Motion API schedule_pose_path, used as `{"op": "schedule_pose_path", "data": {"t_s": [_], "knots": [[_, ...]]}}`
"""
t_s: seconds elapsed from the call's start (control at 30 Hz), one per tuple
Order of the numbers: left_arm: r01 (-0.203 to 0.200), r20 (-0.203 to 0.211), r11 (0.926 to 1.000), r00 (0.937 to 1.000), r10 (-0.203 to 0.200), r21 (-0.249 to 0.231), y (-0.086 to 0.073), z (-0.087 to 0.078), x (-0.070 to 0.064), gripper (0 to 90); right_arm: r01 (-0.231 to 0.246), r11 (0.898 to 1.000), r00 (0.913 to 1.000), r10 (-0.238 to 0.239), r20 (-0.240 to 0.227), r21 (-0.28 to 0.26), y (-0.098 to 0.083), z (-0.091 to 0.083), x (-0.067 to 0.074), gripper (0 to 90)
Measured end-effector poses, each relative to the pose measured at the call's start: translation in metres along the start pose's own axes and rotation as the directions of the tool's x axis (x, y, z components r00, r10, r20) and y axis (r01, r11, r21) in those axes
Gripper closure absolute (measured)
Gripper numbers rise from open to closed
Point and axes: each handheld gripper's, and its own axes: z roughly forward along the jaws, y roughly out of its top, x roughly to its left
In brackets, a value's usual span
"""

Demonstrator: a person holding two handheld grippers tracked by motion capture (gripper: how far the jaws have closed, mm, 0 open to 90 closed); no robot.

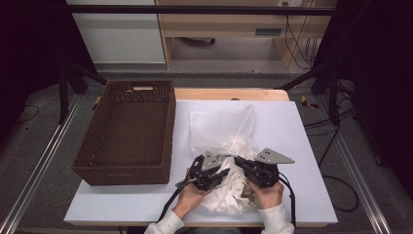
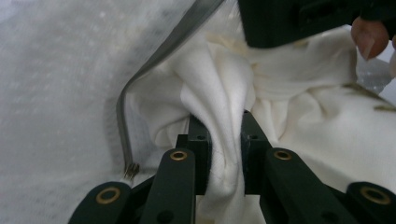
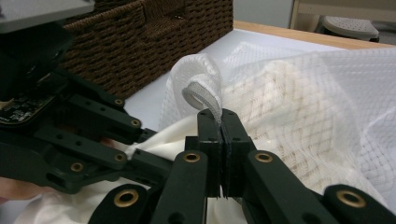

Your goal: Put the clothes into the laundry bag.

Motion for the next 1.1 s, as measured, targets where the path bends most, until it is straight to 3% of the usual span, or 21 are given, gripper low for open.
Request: {"op": "schedule_pose_path", "data": {"t_s": [0.03, 0.13, 0.17, 0.2, 0.23, 0.27, 0.37, 0.47, 0.5, 0.53, 0.63, 0.7, 0.8, 0.9, 0.93, 1.0, 1.1], "knots": [[0.000, 0.000, 1.0000, 1.0000, 0.000, 0.000, 0.000, 0.000, 0.000, 78.2, 0.000, 1.000, 1.0000, 0.000, 0.000, 0.000, 0.000, 0.000, 0.000, 89.1], [-0.009, -0.076, 0.9998, 0.9971, 0.010, 0.020, 0.010, 0.019, 0.002, 78.2, 0.001, 1.000, 0.9999, -0.001, -0.010, -0.012, 0.002, -0.004, 0.002, 89.1], [-0.009, -0.076, 0.9998, 0.9971, 0.010, 0.020, 0.010, 0.019, 0.002, 78.1, -0.005, 1.000, 0.9998, 0.005, -0.017, -0.019, 0.003, -0.006, 0.002, 89.1], [-0.007, -0.133, 0.9988, 0.9910, 0.013, 0.048, 0.009, 0.032, 0.011, 77.8, -0.013, 0.999, 0.9996, 0.013, -0.026, -0.030, 0.004, -0.008, 0.002, 89.1], [0.020, -0.143, 0.9980, 0.9897, -0.011, 0.059, 0.007, 0.036, 0.017, 77.5, -0.014, 0.999, 0.9995, 0.013, -0.029, -0.038, 0.005, -0.010, 0.002, 89.1], [0.051, -0.126, 0.9969, 0.9910, -0.043, 0.060, 0.006, 0.038, 0.023, 76.8, -0.010, 0.999, 0.9995, 0.009, -0.029, -0.037, 0.006, -0.011, 0.003, 89.1], [0.073, -0.103, 0.9966, 0.9923, -0.069, 0.039, 0.004, 0.034, 0.026, 70.0, -0.007, 1.000, 0.9998, 0.006, -0.019, -0.027, 0.006, -0.012, 0.002, 89.1], [0.028, -0.097, 0.9993, 0.9950, -0.025, 0.024, 0.004, 0.013, 0.015, 49.9, -0.017, 1.000, 0.9999, 0.017, 0.000, 0.006, 0.001, -0.007, -0.003, 89.0], [0.028, -0.097, 0.9993, 0.9950, -0.025, 0.024, 0.004, 0.013, 0.015, 45.0, -0.017, 1.000, 0.9999, 0.017, 0.000, 0.006, 0.001, -0.007, -0.003, 89.0], [-0.004, -0.083, 1.0000, 0.9965, 0.004, 0.009, 0.005, -0.004, 0.008, 39.7, -0.009, 1.000, 0.9999, 0.009, 0.007, 0.020, -0.001, -0.005, -0.003, 88.9], [-0.025, -0.075, 0.9996, 0.9968, 0.026, 0.011, 0.002, -0.027, 0.000, 28.9, -0.001, 1.000, 0.9999, 0.001, 0.016, 0.027, -0.002, -0.004, -0.003, 88.9], [-0.018, -0.067, 0.9997, 0.9976, 0.019, 0.015, -0.002, -0.034, -0.002, 26.5, -0.004, 1.000, 0.9999, 0.004, 0.015, 0.027, -0.002, -0.003, -0.003, 88.9], [0.024, -0.030, 0.9992, 0.9993, -0.023, 0.033, -0.022, -0.038, -0.006, 25.6, -0.003, 0.999, 0.9998, 0.003, 0.019, 0.034, -0.004, 0.000, -0.004, 88.8], [0.029, -0.016, 0.9990, 0.9995, -0.029, 0.033, -0.031, -0.030, -0.008, 25.3, -0.005, 0.999, 0.9997, 0.004, 0.022, 0.040, -0.005, 0.002, -0.003, 88.8], [0.061, 0.017, 0.9970, 0.9979, -0.062, 0.047, -0.036, -0.018, -0.006, 25.3, -0.002, 0.999, 0.9998, 0.001, 0.021, 0.051, -0.006, 0.005, -0.002, 88.8], [0.080, 0.047, 0.9954, 0.9955, -0.083, 0.052, -0.038, -0.007, -0.003, 25.4, 0.004, 0.998, 0.9998, -0.005, 0.020, 0.064, -0.008, 0.009, -0.001, 88.8], [0.100, 0.103, 0.9934, 0.9891, -0.106, 0.056, -0.035, -0.003, -0.002, 38.5, 0.009, 0.997, 0.9998, -0.010, 0.018, 0.071, -0.009, 0.012, 0.000, 88.9]]}}
